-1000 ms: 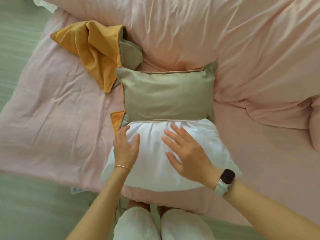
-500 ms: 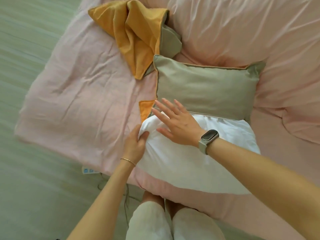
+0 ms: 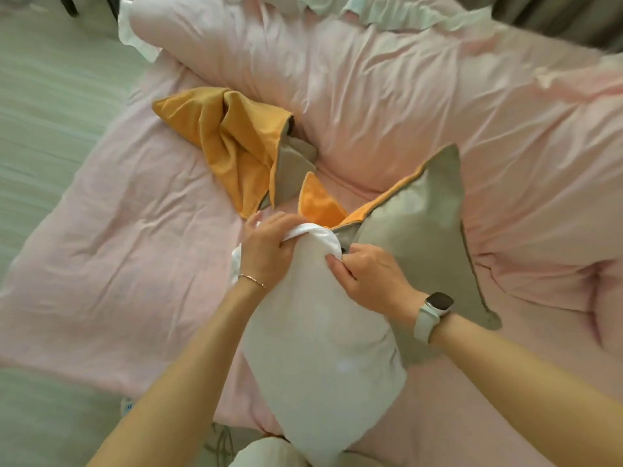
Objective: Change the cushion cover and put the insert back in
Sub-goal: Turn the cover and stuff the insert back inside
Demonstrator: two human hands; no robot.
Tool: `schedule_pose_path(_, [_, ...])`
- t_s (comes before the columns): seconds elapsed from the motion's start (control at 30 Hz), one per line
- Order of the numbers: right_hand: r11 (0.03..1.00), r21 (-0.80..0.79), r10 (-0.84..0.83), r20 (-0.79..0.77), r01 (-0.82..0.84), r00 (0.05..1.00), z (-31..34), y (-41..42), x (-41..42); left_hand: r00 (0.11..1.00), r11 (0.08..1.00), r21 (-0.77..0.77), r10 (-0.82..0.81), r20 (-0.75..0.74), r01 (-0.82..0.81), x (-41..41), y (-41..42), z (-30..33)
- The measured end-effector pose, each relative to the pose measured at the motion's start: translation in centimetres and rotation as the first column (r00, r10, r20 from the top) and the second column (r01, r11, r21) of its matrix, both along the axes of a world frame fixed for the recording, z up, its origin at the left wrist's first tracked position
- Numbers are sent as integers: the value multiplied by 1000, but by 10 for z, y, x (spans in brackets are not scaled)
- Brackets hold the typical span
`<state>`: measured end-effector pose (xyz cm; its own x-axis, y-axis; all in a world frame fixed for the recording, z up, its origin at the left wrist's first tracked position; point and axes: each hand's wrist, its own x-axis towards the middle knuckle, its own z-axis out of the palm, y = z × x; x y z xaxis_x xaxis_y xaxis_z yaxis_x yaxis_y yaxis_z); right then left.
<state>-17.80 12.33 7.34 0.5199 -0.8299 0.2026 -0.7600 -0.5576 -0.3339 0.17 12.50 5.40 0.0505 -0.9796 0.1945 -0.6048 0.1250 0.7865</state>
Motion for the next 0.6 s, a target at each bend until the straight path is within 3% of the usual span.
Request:
schedule_pose_path(0.1, [953, 229, -229, 102, 201, 968, 40, -9, -12, 987, 984, -135, -97, 125, 114, -21, -49, 34])
schedule_pose_path(0.2, [795, 524, -479, 231, 307, 847, 59, -6, -36, 965, 934, -266, -194, 177, 237, -58, -86, 62])
schedule_pose_path(0.23, [727, 607, -555, 244, 321, 795, 60, -1, -47, 958, 937, -247, -197, 209, 246, -71, -92, 68])
schedule_pose_path(0.27, [655, 681, -623, 243, 326, 744, 55, 5, -58, 948, 956, -157, -207, 242, 249, -82, -97, 70])
schedule_pose_path(0.33, [514, 778, -736, 184, 361, 651, 30, 24, -83, 924, 944, 198, -306, 228, 264, -96, -100, 58])
schedule_pose_path(0.43, [341, 785, -818, -23, 517, 575, -8, 54, -124, 858, 733, 621, -479, 184, 276, -102, -82, 6])
schedule_pose_path(0.5, [268, 751, -838, -127, 604, 530, -19, 71, -151, 787, 661, 698, -572, 232, 274, -110, -66, -22])
schedule_pose_path(0.6, [284, 605, -890, -123, 744, 440, -18, 81, -183, 663, 723, 606, -636, 395, 332, -136, -50, -30])
